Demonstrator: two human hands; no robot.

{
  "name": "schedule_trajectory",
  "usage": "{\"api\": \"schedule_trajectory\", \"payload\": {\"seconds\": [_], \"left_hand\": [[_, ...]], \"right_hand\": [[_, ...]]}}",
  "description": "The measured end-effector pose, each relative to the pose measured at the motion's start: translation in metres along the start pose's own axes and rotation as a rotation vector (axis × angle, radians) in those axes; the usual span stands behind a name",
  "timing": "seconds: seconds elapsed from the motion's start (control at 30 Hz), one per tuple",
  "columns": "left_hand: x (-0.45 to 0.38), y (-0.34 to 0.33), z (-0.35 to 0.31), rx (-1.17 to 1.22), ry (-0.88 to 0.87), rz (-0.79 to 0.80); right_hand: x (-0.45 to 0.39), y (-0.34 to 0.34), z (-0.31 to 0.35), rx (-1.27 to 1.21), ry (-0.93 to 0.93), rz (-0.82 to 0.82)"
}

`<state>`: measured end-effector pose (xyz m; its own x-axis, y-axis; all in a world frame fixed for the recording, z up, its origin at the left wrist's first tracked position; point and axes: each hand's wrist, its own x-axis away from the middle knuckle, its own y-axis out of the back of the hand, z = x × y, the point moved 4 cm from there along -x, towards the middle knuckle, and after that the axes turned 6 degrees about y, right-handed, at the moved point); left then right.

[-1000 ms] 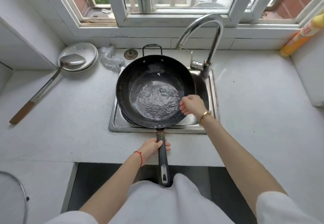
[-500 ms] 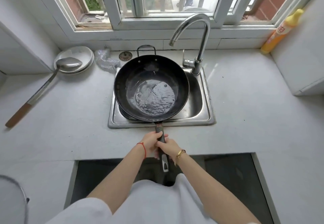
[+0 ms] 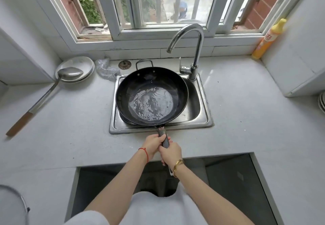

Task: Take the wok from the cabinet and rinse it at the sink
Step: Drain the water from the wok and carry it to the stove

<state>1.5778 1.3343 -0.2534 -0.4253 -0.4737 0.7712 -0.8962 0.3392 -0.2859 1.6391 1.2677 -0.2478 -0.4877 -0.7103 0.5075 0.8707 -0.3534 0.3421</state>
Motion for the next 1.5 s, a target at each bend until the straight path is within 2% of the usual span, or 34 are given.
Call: {"api": "schedule_trajectory", "payload": {"seconds": [0.4,0.5,0.87,1.0,1.3,1.5], "left_hand": [[0.019,-0.015,0.005,0.079,-0.016,0.125],[0.022,-0.019,0.005,0.036,-0.068,0.081],[0.030,-0.010,-0.010,-0.179,-0.258,-0.139],[0.032,-0.005,-0.016,-0.156,-0.240,-0.114],[0.035,-0.016,-0.022,-0.070,-0.161,-0.004],[0.033,-0.017,-0.023,-0.018,-0.135,0.018]], "right_hand": [[0.019,0.017,0.000,0.169,0.129,-0.090],[0.020,0.024,-0.001,0.156,0.148,-0.076],[0.022,0.025,0.014,-0.151,0.037,0.083],[0.025,0.021,0.026,-0.185,0.052,0.065],[0.020,0.025,0.032,-0.018,0.118,-0.033],[0.020,0.029,0.032,0.041,0.162,-0.025]]}}
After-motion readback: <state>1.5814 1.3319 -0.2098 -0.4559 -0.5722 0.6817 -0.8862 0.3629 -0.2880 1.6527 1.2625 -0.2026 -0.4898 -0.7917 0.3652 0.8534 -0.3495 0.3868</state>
